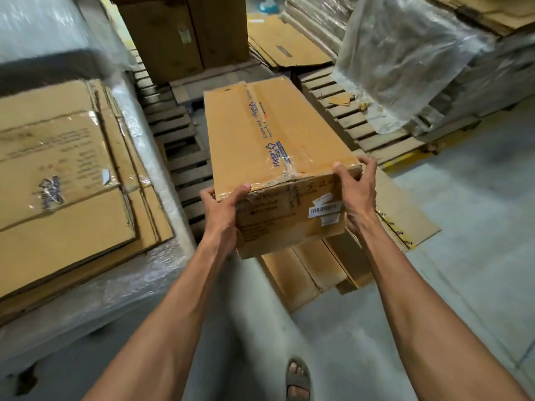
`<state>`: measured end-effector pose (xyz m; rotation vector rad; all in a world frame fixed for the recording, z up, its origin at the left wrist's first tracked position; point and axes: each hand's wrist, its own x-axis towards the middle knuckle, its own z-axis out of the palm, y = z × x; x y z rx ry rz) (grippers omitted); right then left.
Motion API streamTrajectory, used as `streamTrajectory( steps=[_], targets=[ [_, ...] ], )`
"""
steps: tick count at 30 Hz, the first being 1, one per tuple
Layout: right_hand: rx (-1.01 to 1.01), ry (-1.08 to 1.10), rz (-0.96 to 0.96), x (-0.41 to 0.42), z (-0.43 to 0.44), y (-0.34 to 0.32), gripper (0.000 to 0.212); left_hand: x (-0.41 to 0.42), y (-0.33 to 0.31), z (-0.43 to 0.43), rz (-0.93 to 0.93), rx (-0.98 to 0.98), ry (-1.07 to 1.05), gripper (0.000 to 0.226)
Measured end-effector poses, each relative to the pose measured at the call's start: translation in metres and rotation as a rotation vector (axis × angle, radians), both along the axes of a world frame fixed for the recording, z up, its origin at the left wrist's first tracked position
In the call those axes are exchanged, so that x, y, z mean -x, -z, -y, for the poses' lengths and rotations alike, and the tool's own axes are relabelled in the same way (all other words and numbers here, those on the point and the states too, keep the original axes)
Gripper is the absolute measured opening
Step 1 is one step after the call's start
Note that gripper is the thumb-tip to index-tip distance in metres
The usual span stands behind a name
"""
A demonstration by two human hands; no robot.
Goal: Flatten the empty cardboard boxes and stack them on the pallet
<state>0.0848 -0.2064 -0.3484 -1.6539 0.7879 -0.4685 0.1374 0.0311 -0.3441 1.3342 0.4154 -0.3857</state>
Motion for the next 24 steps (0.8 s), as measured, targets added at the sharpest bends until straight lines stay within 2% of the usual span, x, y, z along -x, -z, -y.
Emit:
streamTrajectory(
  steps=[8, 12, 18, 21, 24],
  targets=[
    [0.089, 0.018, 0.257, -0.004, -0.104, -0.195, 0.052, -0.022, -0.186, -0.105, 0.314, 0.069, 0.041, 0.07],
    [0.087, -0.02, 0.414, -0.005, -0.189, -0.26, 0.054, -0.017, -0.261, -0.194, 0.469, 0.076, 0.019, 0.074],
    [-0.054, -0.169, 0.537, -0.009, -0.358, -0.296, 0.047, 0.017, -0.316, -0.369, 0.582, 0.028, -0.127, 0.071],
    [-0.094, -0.273, 0.565, -0.01, -0.436, -0.29, 0.047, 0.041, -0.313, -0.451, 0.595, -0.026, -0.208, 0.075],
    [-0.085, -0.35, 0.51, -0.006, -0.494, -0.276, 0.041, 0.062, -0.3, -0.51, 0.564, -0.059, -0.269, 0.077]
  ],
)
